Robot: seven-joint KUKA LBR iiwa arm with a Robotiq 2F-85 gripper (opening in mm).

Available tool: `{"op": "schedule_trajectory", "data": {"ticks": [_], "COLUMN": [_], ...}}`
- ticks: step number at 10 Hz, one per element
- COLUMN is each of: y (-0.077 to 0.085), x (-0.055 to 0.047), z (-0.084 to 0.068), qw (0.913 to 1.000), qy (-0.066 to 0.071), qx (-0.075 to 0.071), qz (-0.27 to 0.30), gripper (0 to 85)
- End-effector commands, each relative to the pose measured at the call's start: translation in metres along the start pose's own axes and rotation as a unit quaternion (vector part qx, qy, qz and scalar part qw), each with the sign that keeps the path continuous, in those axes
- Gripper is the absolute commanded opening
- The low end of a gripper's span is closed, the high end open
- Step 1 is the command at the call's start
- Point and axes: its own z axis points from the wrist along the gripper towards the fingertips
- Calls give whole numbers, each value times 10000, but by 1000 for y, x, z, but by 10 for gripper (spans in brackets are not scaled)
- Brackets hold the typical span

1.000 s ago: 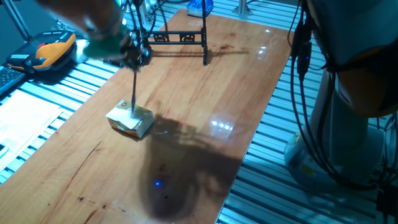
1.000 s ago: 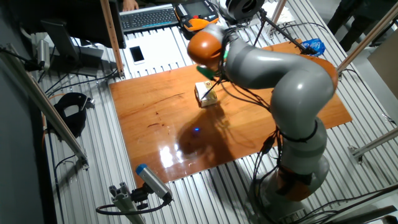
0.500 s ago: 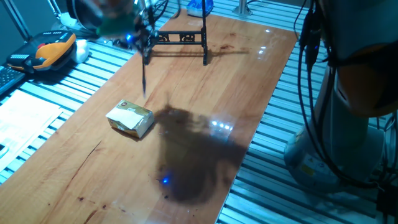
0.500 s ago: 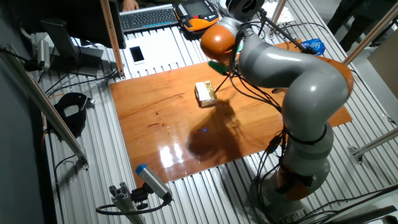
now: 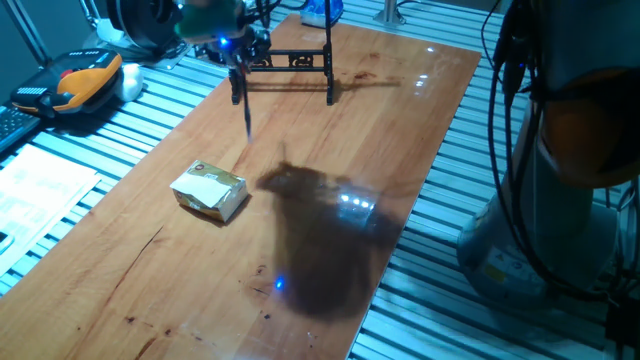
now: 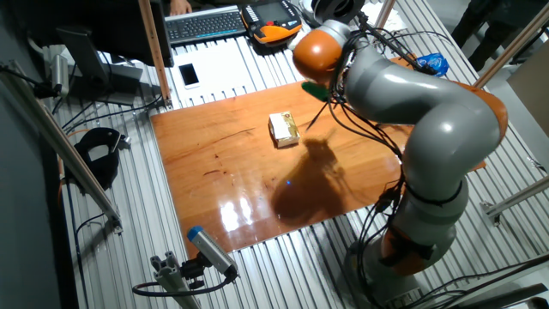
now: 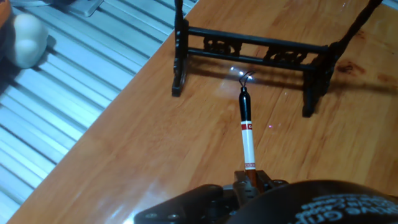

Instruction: Place the brush on the pen rack

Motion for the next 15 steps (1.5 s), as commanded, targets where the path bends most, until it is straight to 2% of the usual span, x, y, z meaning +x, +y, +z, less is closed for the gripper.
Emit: {"op": "schedule_trajectory", "data": {"ticks": [1, 2, 4, 6, 7, 9, 11, 13, 14, 15], "y": [-5, -8, -12, -12, -13, -10, -10, -10, -10, -10], "x": [-1, -3, -7, -7, -6, -6, -6, -6, -6, -6], "z": [1, 2, 2, 1, 0, -1, 0, 0, 0, 0], "qw": [10000, 10000, 9996, 9997, 9996, 9999, 9999, 9999, 9999, 9997], "qy": [12, -20, -203, -158, -182, -42, -21, -123, -112, -206], "qx": [-24, -31, 4, -24, 36, 74, 51, -12, -10, 81], "qz": [-32, -82, -187, -199, -209, -127, -145, -64, -9, 58], "gripper": [0, 0, 0, 0, 0, 0, 0, 0, 0, 0]}}
